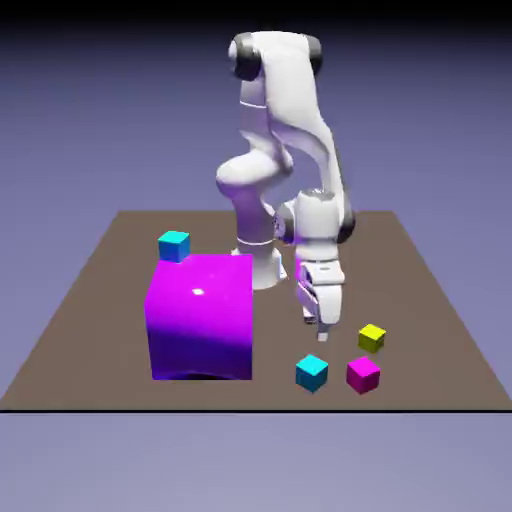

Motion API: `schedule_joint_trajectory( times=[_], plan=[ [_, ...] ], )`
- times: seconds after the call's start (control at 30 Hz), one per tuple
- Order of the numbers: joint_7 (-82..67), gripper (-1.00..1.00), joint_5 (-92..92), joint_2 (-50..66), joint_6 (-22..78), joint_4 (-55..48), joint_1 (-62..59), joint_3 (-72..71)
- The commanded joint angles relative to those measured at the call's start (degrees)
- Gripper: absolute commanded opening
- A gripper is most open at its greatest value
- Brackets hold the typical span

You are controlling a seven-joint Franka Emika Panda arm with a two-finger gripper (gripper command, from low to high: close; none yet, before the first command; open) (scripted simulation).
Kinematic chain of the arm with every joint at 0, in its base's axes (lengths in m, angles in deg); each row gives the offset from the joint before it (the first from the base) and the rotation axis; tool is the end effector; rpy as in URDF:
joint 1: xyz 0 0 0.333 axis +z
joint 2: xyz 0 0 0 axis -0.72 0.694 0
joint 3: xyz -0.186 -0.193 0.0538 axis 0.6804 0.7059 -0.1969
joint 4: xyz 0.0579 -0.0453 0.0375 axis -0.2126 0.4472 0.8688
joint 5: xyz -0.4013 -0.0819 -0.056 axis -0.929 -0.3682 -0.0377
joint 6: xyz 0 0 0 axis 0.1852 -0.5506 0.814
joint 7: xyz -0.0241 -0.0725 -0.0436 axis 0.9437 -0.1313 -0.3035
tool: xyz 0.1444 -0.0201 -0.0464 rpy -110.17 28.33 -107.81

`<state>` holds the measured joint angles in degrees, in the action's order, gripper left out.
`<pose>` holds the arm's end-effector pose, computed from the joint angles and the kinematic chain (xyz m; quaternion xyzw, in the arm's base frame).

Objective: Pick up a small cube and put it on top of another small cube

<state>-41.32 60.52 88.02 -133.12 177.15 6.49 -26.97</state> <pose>0.4516 0.1257 0.1199 0.8373 0.5350 0.0815 0.0785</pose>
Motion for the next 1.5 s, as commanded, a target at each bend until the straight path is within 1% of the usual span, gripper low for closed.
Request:
schedule_joint_trajectory(
  times=[0.0, 0.23, 0.3, 0.53, 0.57, 0.6, 0.83, 0.9, 1.47],
  plan=[
    [-2.5, 0.00, -0.1, 1.2, 0.2, -0.3, 1.5, 1.0],
    [-19.9, 0.00, -1.1, 9.8, 1.3, -2.7, 12.1, 8.3],
    [-20.0, 0.00, -1.1, 9.9, 1.3, -2.7, 12.2, 8.3],
    [-22.9, 0.00, 3.7, 21.3, -7.5, -6.6, -2.2, -5.9],
    [-22.9, -1.00, 3.7, 21.3, -7.6, -6.6, -2.2, -5.9],
    [-22.9, -1.00, 3.7, 21.3, -7.6, -6.6, -2.2, -5.9],
    [-19.9, -1.00, -1.0, 9.9, 1.4, -2.8, 12.1, 8.2],
    [-15.9, -1.00, -0.4, 8.1, 4.5, -5.8, 8.4, 5.0],
    [18.8, -1.00, -12.4, -25.9, 43.5, -8.3, -26.8, -8.2]
  ],
)
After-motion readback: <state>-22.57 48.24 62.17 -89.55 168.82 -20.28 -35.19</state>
